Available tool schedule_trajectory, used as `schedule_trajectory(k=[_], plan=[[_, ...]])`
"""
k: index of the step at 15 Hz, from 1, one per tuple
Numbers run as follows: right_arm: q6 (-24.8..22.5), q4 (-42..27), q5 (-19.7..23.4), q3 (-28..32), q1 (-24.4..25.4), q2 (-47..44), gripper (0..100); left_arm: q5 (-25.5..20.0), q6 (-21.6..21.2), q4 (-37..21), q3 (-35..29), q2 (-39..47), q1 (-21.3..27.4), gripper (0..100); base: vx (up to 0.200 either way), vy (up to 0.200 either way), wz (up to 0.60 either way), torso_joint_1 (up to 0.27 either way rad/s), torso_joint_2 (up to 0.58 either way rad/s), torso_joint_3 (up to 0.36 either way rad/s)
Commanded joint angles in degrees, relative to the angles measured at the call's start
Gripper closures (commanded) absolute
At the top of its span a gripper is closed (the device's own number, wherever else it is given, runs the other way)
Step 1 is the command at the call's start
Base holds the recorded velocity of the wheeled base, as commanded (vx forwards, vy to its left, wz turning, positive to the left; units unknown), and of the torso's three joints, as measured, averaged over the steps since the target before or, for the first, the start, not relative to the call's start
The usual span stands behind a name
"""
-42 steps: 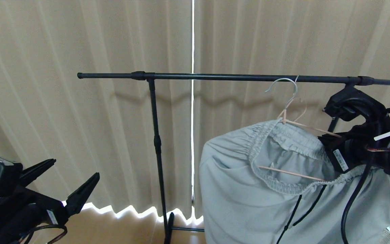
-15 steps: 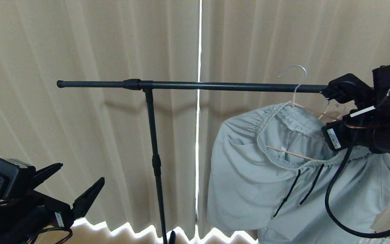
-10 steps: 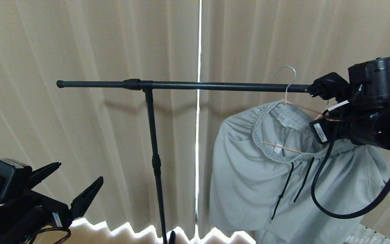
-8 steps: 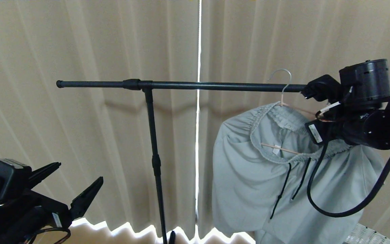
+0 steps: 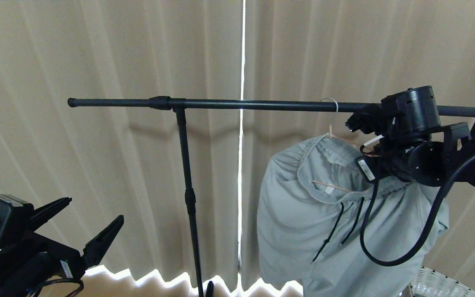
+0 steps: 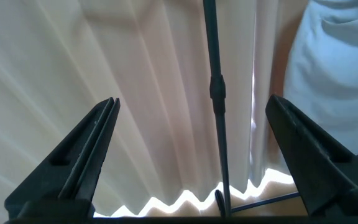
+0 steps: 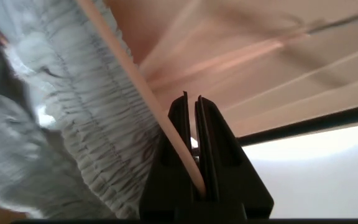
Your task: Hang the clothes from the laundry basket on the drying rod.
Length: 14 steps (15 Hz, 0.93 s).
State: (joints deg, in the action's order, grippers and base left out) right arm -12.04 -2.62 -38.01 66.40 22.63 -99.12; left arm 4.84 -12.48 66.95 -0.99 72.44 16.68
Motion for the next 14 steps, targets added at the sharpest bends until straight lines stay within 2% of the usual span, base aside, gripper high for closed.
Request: schedule_trajectory(k=[1,4,7,14], plan=[[0.0,0.1,-0.3,1.4,0.6,-1.0,100,0.1,0.0,0.0,0.0,0.0,0.0,0,0.0,0.0,0.0,0.0,0.0,0.0],[0.0,0.1,-0.3,3.0,0.9,-1.4,100,0.0,0.0,0.0,0.0,0.0,0.0,0,0.0,0.0,0.0,0.0,0.0,0.0],[0.0,0.0,-0.3,3.0,3.9,-2.8,100,0.0,-0.1,0.1,0.0,0.0,0.0,0,0.0,0.0,0.0,0.0,0.0,0.0],[0.0,0.0,-0.3,3.0,4.4,-4.1,100,0.0,-0.1,0.0,0.0,-0.6,0.0,0,0.0,0.0,0.0,0.0,0.0,0.0]])
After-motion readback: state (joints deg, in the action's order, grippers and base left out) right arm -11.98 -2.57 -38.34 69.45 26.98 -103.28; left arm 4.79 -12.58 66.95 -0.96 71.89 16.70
